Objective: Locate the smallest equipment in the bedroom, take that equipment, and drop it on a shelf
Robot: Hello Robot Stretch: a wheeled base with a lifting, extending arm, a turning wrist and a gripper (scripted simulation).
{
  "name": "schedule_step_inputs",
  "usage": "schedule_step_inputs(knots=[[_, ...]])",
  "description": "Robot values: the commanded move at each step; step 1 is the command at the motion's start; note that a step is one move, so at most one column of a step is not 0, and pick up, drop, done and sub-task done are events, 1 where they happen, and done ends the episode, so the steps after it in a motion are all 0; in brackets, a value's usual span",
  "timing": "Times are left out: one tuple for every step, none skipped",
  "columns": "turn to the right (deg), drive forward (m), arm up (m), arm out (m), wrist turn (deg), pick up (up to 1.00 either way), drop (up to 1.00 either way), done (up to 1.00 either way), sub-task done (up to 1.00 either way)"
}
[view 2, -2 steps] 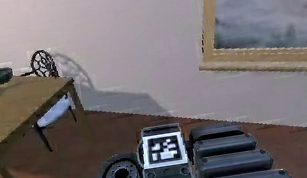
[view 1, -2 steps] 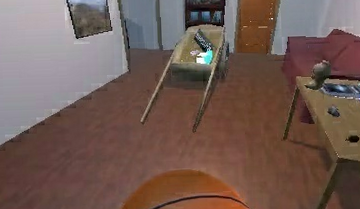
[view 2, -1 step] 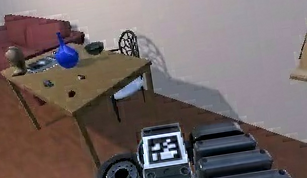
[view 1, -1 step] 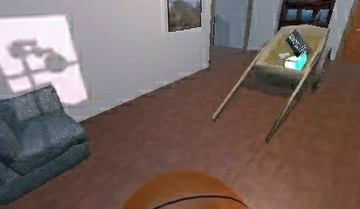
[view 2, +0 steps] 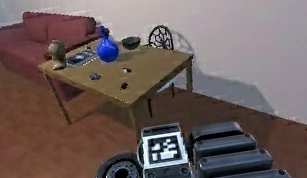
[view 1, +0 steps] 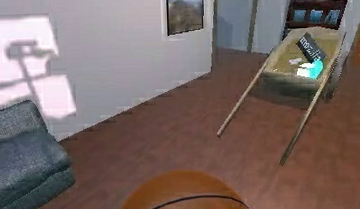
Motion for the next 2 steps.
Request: schedule_step_inputs(knots=[[0.0, 1.0, 0.0, 0.0, 0.0, 0.0, 0.0, 0.0, 0.0], [0.0, 0.7, 0.0, 0.0, 0.0, 0.0, 0.0, 0.0, 0.0]])
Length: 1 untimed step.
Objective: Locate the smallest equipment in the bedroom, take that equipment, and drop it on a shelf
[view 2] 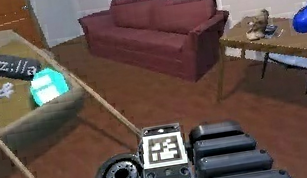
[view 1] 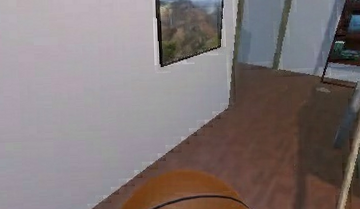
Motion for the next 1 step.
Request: schedule_step_inputs(knots=[[-15.0, 0.0, 0.0, 0.0, 0.0, 0.0, 0.0, 0.0, 0.0]])
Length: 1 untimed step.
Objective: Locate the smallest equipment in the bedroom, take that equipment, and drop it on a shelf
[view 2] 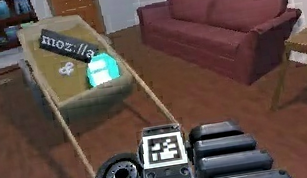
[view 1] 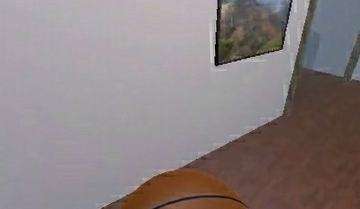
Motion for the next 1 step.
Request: schedule_step_inputs(knots=[[0.0, 0.55, 0.0, 0.0, 0.0, 0.0, 0.0, 0.0, 0.0]])
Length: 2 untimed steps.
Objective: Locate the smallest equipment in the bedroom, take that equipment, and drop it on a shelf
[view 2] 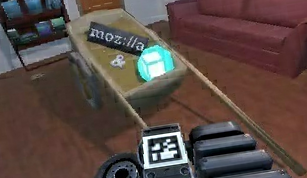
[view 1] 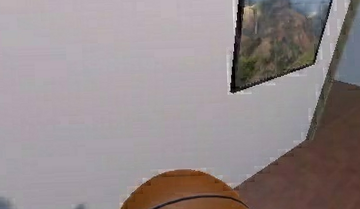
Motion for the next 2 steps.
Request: schedule_step_inputs(knots=[[45.0, 0.0, 0.0, 0.0, 0.0, 0.0, 0.0, 0.0, 0.0], [3.0, 0.0, 0.0, 0.0, 0.0, 0.0, 0.0, 0.0, 0.0]])
